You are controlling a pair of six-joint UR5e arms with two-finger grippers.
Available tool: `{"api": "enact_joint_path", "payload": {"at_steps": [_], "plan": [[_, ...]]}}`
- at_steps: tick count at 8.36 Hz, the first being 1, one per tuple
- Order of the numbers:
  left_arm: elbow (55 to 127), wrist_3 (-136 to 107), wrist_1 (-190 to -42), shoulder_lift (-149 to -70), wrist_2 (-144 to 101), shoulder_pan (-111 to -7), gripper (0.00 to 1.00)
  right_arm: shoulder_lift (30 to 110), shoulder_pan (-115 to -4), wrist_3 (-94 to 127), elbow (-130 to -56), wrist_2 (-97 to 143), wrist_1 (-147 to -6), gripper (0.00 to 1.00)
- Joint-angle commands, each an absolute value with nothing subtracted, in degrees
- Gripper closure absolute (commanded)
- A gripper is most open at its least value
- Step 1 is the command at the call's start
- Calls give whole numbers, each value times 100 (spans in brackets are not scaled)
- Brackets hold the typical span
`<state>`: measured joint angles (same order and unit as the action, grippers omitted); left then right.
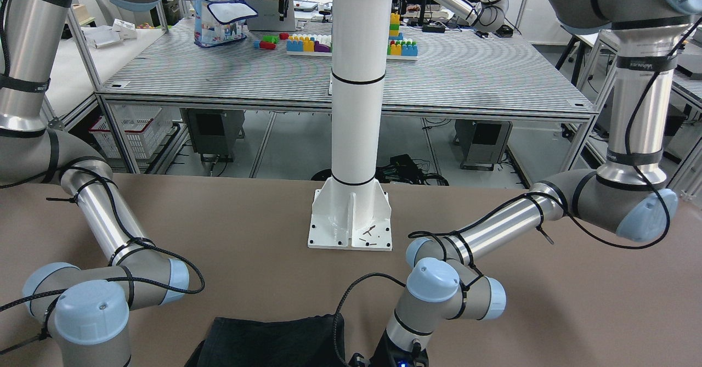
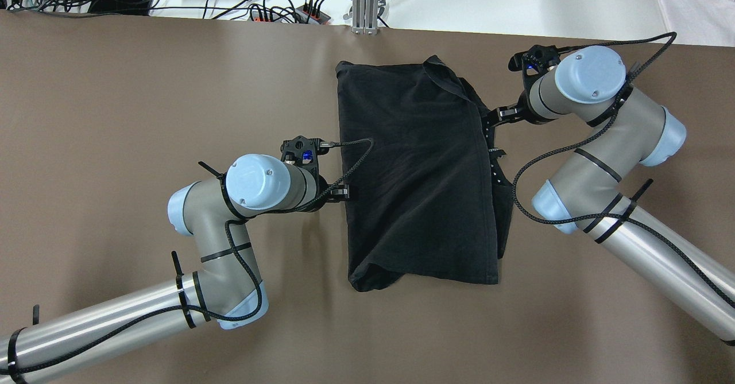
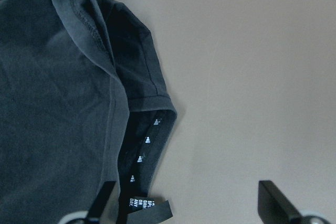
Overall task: Fold clothes
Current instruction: 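Grasp the folded shirt's two long sides with both grippers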
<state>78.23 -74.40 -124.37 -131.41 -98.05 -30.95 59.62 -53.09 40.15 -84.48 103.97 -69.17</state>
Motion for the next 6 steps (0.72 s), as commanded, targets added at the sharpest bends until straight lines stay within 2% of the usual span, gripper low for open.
{"api": "enact_joint_path", "payload": {"at_steps": [1,2,3,4,5,6], "plan": [[7490,-7471,-12445,-13455,-9747,-2944,14,5976,-5300,4017,-8446,10397,-6917,6],[7393,-7471,-12445,-13526,-9747,-2944,22,5985,-5300,4017,-8446,10397,-6917,6],[7383,-7462,-12445,-13535,-9756,-2944,43,5985,-5300,4017,-8438,10397,-6917,6],[7383,-7462,-12445,-13544,-9747,-2944,88,5994,-5300,4008,-8438,10397,-6917,6],[7383,-7453,-12454,-13544,-9747,-2944,100,5994,-5300,4008,-8420,10397,-6917,6],[7383,-7401,-12454,-13535,-9747,-2944,100,5994,-5300,4008,-8420,10397,-6917,6]]}}
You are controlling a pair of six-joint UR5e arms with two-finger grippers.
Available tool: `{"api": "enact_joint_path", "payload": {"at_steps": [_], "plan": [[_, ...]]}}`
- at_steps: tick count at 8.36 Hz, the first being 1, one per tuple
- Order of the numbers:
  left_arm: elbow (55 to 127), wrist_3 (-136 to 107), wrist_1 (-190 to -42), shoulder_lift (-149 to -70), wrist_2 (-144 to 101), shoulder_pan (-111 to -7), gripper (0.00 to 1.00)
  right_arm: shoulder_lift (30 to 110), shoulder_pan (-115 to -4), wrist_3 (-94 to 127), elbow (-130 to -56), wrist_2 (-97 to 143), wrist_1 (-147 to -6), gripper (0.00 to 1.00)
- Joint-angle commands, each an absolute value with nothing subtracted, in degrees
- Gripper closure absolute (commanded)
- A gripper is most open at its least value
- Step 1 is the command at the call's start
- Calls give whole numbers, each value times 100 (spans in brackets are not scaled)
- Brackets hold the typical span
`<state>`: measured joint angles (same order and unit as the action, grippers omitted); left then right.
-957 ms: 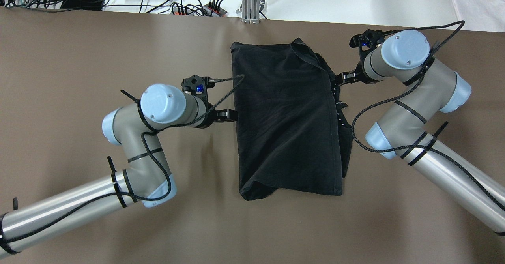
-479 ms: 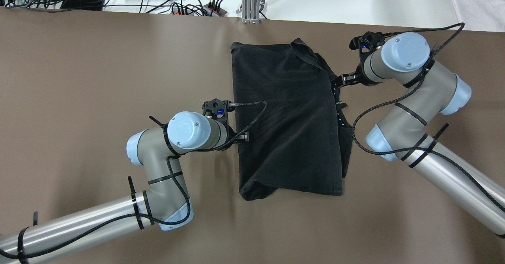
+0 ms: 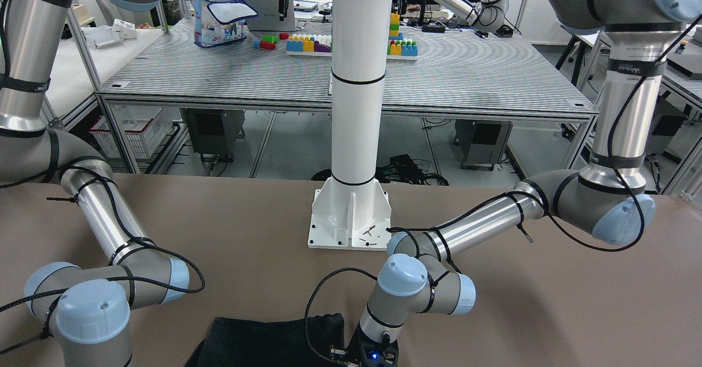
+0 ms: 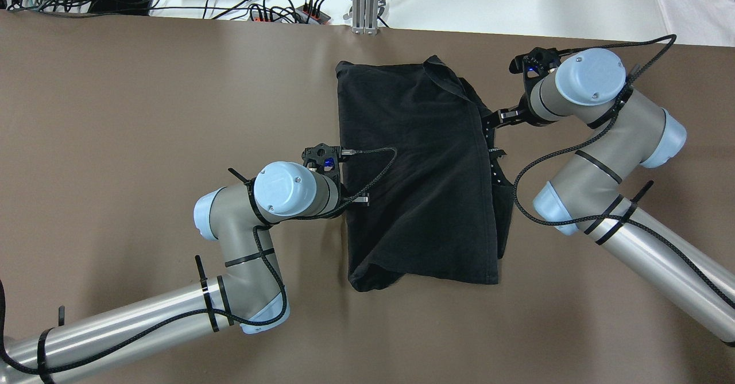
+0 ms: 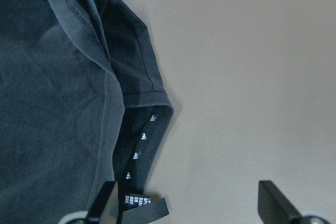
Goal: Fold clothes
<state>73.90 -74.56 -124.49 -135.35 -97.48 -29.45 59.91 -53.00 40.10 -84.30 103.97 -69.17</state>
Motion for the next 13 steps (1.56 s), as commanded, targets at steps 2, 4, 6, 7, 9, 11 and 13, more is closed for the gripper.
{"api": "enact_joint_path", "payload": {"at_steps": [2,4,6,7,9,11,13], "plan": [[7496,-7287,-12463,-13492,-9817,-3040,100,6003,-5282,4017,-8455,10397,-6917,6],[7523,-7199,-12472,-13395,-9992,-3224,100,6003,-4976,4112,-8586,10397,-6917,6],[7960,-6937,-12489,-12906,-10203,-3418,100,6003,-4853,4595,-8832,10397,-6926,6],[8233,-6874,-12489,-12624,-10195,-3410,100,6003,-4730,4623,-8877,10397,-6961,6],[8629,-6882,-12472,-12446,-10178,-3410,100,6073,-4650,4823,-9156,10397,-7074,6],[9050,-6978,-12454,-12350,-10134,-3419,0,6292,-4387,5612,-9613,10397,-7154,6],[9586,-7249,-12454,-11903,-10125,-3393,0,6503,-3975,7136,-10079,10293,-7128,6]]}}
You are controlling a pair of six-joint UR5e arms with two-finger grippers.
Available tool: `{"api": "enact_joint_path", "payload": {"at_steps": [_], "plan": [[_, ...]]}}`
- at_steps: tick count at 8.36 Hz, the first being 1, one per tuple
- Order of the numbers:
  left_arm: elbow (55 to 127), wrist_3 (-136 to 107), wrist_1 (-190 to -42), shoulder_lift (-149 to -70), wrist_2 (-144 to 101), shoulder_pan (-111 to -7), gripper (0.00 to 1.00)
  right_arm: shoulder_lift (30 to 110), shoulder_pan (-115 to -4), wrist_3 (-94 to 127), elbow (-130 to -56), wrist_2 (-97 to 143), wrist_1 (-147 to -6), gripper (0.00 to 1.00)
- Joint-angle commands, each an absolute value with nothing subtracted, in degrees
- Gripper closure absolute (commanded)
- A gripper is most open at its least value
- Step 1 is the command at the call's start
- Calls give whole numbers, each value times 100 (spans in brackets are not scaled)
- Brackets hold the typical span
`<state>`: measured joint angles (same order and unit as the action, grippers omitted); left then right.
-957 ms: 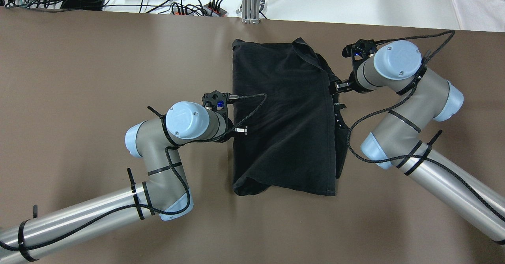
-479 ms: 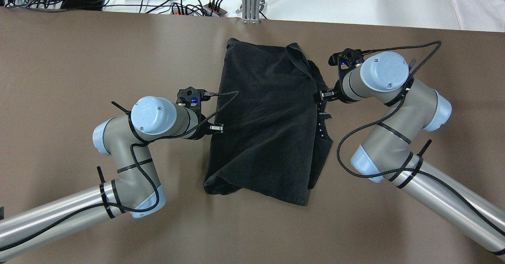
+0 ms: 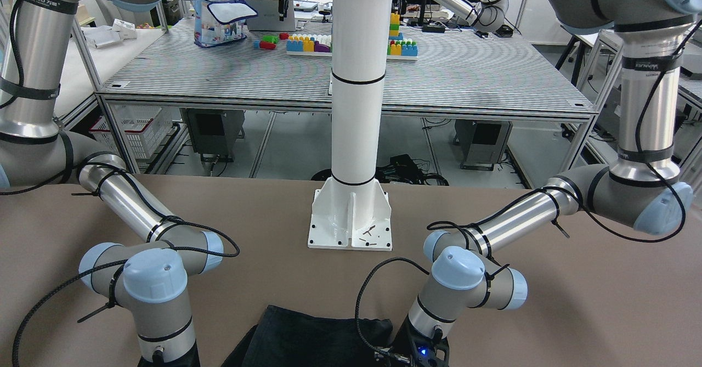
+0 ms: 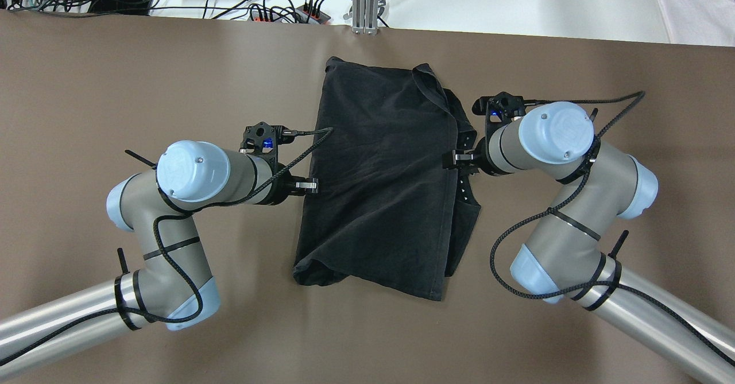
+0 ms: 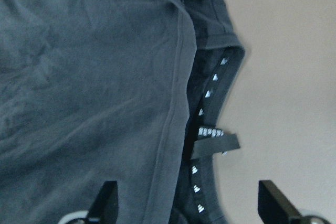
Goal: Fold clothes
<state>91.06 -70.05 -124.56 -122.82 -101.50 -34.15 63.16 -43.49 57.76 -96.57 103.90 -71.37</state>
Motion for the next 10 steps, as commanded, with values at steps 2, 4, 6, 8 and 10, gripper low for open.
{"api": "enact_joint_path", "payload": {"at_steps": [2,4,6,8,10], "plan": [[9746,-8248,-12489,-11559,-10037,-3174,0,6705,-3326,8598,-10448,9628,-7119,6],[9887,-9206,-12507,-11391,-9610,-2570,0,6741,-2902,9866,-10704,9187,-7093,6],[9862,-9683,-12524,-11487,-9343,-2242,0,6759,-2795,9958,-10837,8904,-7102,6],[9818,-10026,-12524,-11444,-9343,-2241,0,6812,-2795,9949,-10854,8833,-7093,6],[9774,-10178,-12524,-11391,-9177,-2172,7,6812,-2795,9949,-10854,8694,-7093,6]]}}
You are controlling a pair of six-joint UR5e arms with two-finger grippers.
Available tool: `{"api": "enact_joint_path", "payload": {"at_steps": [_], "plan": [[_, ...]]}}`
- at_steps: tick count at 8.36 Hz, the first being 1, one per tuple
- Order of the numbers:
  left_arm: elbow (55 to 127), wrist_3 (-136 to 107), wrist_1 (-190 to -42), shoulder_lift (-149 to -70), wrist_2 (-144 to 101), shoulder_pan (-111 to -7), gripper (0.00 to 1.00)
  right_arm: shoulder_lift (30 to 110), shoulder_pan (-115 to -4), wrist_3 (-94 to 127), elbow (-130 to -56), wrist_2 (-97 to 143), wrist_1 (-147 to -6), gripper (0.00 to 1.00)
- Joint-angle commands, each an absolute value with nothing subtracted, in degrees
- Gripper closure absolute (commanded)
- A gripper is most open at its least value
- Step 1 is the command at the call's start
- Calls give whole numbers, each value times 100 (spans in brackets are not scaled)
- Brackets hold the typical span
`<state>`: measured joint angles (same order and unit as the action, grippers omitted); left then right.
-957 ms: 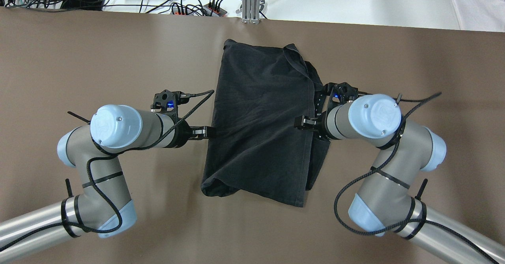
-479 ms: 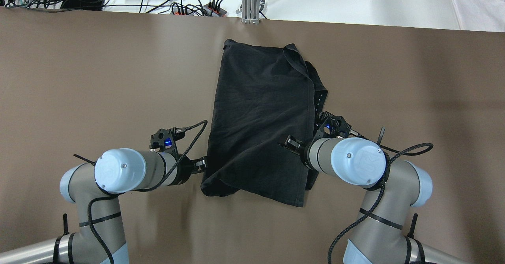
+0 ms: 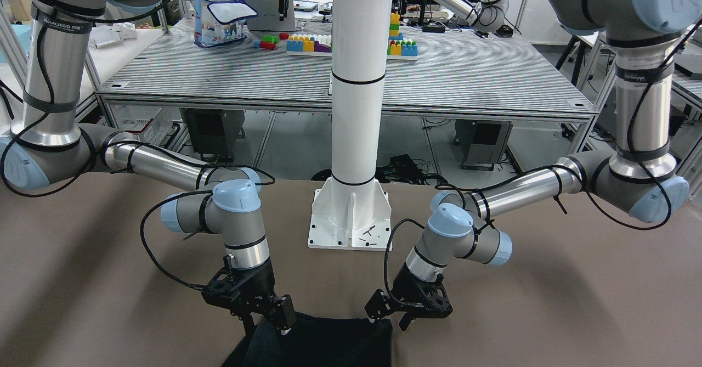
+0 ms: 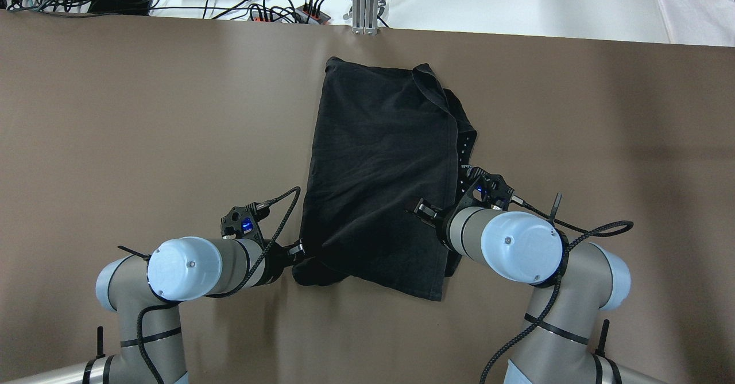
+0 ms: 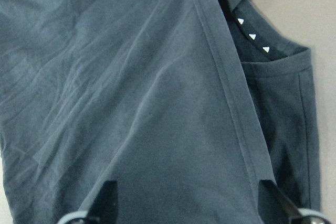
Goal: Fold clothes
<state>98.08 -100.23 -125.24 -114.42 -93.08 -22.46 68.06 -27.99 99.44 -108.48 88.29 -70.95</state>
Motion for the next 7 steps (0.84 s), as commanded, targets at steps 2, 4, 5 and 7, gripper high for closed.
{"api": "enact_joint_path", "payload": {"at_steps": [2,4,5,7], "plan": [[9765,-10152,-12533,-11417,-9176,-2118,35,6812,-2795,9941,-10854,8675,-7093,6],[9633,-10151,-12585,-11470,-9167,-1987,35,6812,-2804,9914,-10854,8666,-7093,6],[9633,-10151,-12603,-11478,-9167,-1978,35,6812,-2804,9897,-10846,8666,-7093,6],[9624,-10134,-12604,-11487,-9158,-1986,100,6812,-2804,9888,-10846,8675,-7093,6]]}}
